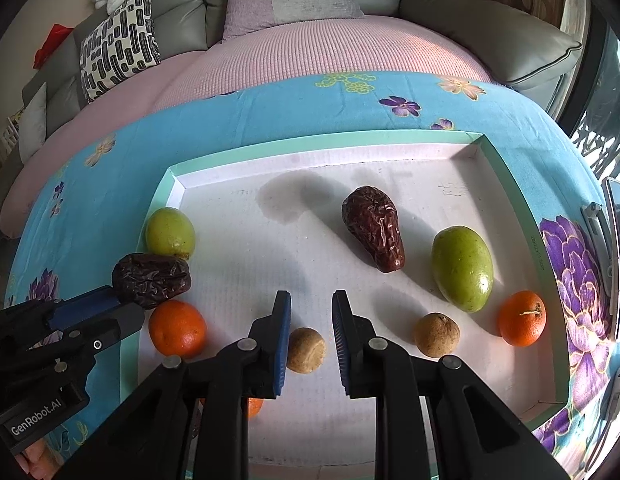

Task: Organize fruits
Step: 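Open both tools to release the date and brown fruit in the tray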

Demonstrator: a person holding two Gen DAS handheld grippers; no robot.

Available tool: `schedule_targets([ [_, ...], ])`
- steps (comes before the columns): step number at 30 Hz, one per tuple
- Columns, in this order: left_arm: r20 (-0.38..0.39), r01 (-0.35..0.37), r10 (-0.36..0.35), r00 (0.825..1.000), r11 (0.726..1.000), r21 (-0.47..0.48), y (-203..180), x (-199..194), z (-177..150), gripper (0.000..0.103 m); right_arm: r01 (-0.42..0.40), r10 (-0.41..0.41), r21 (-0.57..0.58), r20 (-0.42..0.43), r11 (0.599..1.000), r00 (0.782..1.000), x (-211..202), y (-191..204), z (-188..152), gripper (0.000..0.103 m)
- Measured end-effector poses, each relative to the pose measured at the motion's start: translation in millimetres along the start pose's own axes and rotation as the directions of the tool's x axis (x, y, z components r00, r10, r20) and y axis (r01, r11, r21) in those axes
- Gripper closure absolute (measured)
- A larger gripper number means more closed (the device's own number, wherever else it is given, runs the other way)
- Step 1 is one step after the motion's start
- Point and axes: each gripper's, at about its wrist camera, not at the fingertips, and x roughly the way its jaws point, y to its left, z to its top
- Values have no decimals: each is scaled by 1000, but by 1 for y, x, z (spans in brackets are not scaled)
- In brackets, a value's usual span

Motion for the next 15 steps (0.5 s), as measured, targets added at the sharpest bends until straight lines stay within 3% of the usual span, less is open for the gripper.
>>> schedule_targets([
  [3, 23, -13, 14, 1000, 1000, -26, 9, -6, 2, 42, 3, -3, -1, 5, 1000, 1000, -1, 0, 0, 75],
  [9, 43, -113, 119, 992, 986, -123, 36, -8, 4, 20, 3, -3, -2, 14, 1000, 1000, -3, 1, 1, 69],
  [12, 45, -166, 175, 984, 974, -155, 49, -5, 4, 8, 5, -5, 2, 18, 1000, 1000, -3, 2, 1, 45],
  [15, 52, -197, 209, 976, 964, -177, 58, -5, 3, 0, -5, 5, 2, 21, 1000, 1000, -4, 2, 1, 35],
])
